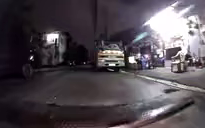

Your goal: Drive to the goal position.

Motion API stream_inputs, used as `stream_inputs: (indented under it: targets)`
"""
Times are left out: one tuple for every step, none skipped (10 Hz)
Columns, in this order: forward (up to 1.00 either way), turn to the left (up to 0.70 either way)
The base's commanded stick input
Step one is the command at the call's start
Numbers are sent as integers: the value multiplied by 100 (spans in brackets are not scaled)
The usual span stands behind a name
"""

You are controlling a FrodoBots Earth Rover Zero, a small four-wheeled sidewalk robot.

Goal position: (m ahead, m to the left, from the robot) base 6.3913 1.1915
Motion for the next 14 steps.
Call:
stream_inputs:
  targets:
    - [50,0]
    - [50,0]
    - [50,0]
    - [50,0]
    - [50,0]
    - [50,0]
    - [50,0]
    - [50,0]
    - [50,0]
    - [50,0]
    - [50,0]
    - [50,0]
    - [50,0]
    - [50,0]
